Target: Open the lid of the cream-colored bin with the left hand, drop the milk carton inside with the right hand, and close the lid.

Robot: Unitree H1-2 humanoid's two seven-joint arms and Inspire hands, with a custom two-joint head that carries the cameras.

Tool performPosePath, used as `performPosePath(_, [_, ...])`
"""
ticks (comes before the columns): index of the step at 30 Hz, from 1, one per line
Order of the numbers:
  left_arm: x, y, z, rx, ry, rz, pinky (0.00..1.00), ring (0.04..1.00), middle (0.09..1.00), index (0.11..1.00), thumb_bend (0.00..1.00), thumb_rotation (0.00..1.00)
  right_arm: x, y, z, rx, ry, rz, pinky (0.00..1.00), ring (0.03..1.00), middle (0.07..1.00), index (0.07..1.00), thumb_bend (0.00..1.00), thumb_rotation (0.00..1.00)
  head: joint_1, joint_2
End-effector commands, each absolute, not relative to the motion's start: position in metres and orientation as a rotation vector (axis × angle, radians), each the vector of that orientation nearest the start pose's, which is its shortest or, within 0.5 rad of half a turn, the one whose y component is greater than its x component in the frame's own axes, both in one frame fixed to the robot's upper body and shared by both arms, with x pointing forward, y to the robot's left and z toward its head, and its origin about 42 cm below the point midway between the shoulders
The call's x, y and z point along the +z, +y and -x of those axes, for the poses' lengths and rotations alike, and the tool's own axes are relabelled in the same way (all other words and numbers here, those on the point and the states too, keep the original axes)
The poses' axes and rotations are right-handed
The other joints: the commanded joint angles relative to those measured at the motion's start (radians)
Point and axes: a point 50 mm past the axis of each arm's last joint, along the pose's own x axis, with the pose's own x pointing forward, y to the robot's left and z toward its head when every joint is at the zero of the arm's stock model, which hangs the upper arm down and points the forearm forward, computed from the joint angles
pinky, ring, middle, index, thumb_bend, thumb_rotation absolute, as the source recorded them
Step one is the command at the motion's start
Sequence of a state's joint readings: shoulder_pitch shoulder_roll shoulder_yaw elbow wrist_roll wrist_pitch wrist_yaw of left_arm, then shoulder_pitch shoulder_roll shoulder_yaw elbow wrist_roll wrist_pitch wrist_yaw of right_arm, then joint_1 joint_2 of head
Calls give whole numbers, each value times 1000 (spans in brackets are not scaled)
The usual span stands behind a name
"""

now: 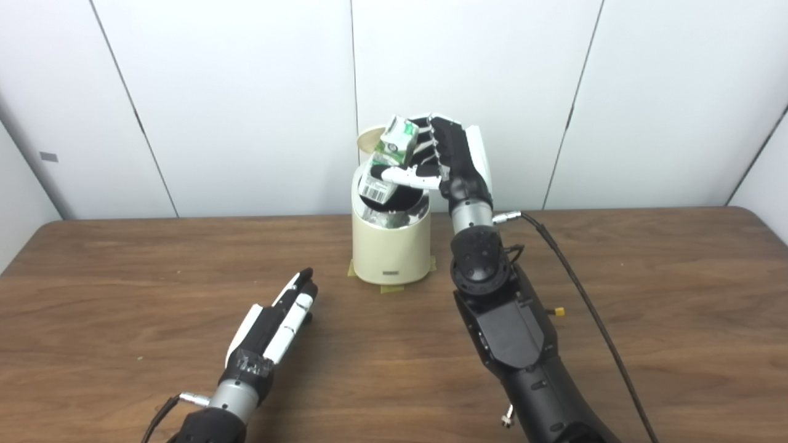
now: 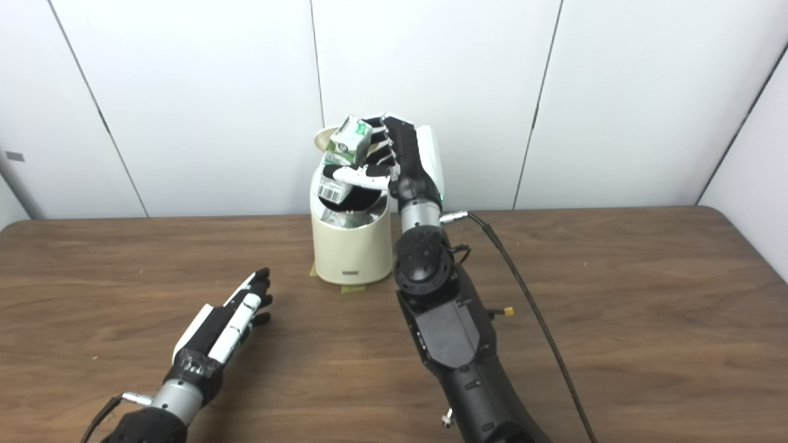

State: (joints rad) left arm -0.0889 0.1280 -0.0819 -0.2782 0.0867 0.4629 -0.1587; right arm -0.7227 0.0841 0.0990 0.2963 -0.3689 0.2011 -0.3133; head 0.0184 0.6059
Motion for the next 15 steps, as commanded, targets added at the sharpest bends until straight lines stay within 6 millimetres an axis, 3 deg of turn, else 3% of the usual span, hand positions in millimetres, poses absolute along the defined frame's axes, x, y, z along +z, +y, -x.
performPosePath(1, [167,205,-305,-227,97,-196,924,964,995,1000,559,891,314,-91,-469,-142,-423,322,264,348,482,555,507,0,2,0])
performPosePath(15, [165,207,-301,-227,79,-171,980,976,997,1000,575,904,301,-102,-482,-183,-459,390,269,347,479,557,506,0,4,2])
